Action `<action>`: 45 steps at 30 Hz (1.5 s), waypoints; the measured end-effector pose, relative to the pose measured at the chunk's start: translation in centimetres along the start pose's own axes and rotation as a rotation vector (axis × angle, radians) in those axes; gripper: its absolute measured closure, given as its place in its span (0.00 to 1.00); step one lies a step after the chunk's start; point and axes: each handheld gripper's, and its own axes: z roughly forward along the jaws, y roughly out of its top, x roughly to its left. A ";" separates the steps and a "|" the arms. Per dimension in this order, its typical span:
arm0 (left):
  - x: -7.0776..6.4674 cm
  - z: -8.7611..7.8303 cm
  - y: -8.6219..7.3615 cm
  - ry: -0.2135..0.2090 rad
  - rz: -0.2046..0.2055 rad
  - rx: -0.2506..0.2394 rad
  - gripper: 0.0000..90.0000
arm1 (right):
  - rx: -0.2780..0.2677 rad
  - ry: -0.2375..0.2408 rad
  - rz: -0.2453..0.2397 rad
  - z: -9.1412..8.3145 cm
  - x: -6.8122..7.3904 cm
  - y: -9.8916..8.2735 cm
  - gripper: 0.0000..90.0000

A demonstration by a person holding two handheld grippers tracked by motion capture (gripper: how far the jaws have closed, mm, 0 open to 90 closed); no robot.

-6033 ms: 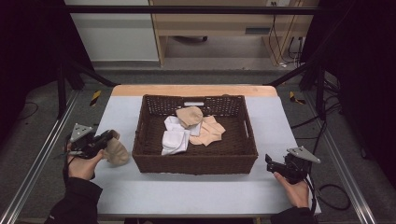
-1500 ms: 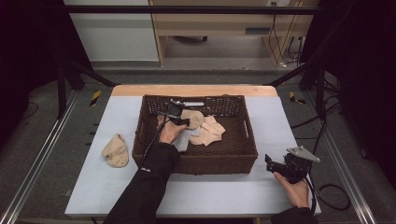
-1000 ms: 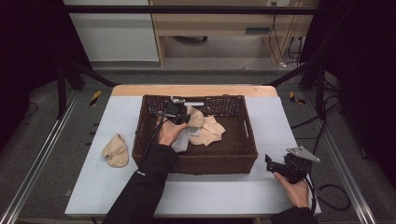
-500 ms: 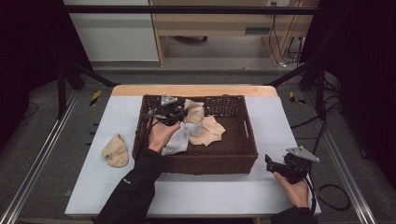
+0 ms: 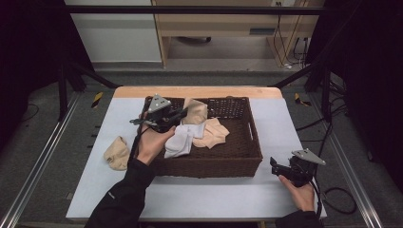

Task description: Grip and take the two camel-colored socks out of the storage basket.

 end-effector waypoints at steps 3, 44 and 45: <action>0.3 -1.5 0.4 -0.003 -0.005 -0.026 0.94 | -0.001 -0.002 0.001 0.0 0.0 0.0 0.04; 8.5 -16.1 -3.9 0.191 -0.104 -0.157 0.93 | 0.007 -0.003 -0.003 0.1 0.1 0.0 0.04; 8.5 -16.1 -3.9 0.191 -0.104 -0.157 0.93 | 0.007 -0.003 -0.003 0.1 0.1 0.0 0.04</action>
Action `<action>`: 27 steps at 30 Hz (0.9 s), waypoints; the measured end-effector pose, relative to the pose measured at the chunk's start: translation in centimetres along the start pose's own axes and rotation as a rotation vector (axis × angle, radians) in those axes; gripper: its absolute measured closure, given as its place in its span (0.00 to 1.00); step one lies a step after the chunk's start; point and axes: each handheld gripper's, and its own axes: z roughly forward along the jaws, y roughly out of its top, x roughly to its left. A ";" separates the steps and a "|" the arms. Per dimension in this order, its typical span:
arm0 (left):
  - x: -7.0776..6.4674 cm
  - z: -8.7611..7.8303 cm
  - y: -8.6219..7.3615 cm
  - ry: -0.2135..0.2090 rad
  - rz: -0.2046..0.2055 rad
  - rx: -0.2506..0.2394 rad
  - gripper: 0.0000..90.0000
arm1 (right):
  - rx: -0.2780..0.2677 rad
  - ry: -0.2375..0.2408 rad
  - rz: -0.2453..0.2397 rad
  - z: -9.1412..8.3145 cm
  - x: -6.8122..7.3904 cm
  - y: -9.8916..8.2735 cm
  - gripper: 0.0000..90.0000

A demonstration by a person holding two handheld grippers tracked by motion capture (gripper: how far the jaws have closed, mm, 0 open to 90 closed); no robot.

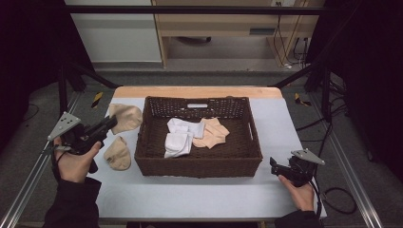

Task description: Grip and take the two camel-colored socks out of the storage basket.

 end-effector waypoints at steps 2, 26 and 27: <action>0.5 0.0 -0.4 0.037 0.008 0.012 0.93 | -0.001 0.001 -0.001 -0.1 0.0 0.0 0.04; 4.9 1.4 -5.9 0.179 -0.037 0.196 0.93 | -0.002 0.002 -0.010 -0.2 0.0 0.0 0.05; 5.0 1.5 -6.3 0.183 -0.037 0.208 0.93 | -0.001 0.002 -0.011 -0.2 0.1 0.0 0.05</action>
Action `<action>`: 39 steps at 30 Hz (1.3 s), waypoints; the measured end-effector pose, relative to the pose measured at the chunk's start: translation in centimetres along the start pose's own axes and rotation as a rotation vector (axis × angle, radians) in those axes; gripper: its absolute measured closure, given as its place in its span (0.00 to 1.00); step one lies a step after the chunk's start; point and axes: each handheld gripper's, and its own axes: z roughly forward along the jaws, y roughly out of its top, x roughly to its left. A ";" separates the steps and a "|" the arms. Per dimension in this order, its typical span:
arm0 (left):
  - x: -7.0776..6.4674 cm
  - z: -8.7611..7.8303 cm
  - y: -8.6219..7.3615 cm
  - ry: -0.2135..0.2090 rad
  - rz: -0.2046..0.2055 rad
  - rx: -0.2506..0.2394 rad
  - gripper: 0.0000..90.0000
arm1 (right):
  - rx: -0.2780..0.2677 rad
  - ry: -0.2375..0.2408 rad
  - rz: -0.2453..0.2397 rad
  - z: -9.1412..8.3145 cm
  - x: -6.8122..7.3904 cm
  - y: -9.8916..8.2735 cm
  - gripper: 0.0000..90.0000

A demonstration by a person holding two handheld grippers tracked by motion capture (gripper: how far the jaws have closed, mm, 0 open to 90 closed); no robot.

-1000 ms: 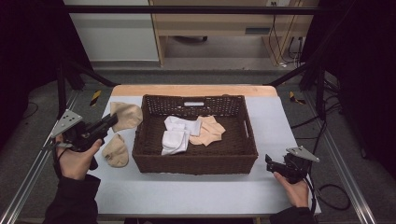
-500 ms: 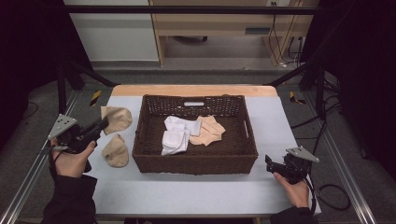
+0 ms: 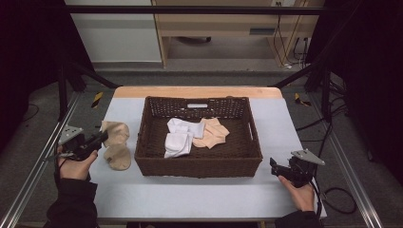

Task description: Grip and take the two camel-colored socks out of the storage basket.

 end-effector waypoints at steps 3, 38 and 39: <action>0.3 0.4 -0.5 0.008 0.000 0.026 0.93 | 0.000 0.000 -0.001 0.0 0.0 0.0 0.05; 0.8 1.3 -4.1 0.008 0.058 0.094 0.30 | 0.007 -0.001 0.008 -0.1 0.0 0.0 0.04; 0.8 1.0 -4.2 0.009 0.062 0.089 0.29 | 0.005 -0.001 0.008 -0.1 0.0 0.0 0.04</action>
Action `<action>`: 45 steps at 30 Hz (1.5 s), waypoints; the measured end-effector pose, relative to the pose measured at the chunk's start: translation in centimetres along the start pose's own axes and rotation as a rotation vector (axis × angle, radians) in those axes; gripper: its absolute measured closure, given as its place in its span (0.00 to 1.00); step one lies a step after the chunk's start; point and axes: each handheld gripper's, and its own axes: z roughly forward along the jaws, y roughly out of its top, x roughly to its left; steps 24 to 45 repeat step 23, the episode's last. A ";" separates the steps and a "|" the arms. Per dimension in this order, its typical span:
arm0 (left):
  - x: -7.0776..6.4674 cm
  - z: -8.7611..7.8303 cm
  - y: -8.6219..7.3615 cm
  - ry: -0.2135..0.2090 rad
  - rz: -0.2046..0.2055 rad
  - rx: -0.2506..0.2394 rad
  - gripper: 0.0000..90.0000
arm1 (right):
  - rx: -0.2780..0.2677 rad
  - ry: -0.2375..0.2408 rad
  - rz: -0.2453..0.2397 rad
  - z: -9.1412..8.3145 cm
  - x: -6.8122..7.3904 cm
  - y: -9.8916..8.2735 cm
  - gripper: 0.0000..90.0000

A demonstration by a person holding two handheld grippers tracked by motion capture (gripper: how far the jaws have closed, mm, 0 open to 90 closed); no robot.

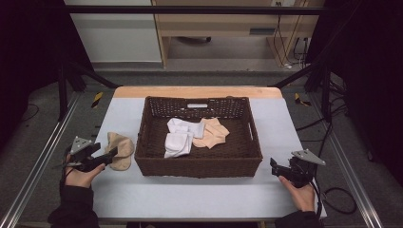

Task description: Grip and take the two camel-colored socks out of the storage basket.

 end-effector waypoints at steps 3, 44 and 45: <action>0.0 -0.8 -0.3 -0.005 0.000 -0.013 0.27 | -0.003 0.001 0.003 -0.1 0.0 0.0 0.04; -0.1 -2.3 -3.2 0.016 0.025 0.053 0.19 | -0.014 0.006 0.010 -0.2 0.0 0.0 0.04; -0.1 -2.3 -3.2 0.016 0.025 0.053 0.19 | -0.014 0.006 0.010 -0.2 0.0 0.0 0.04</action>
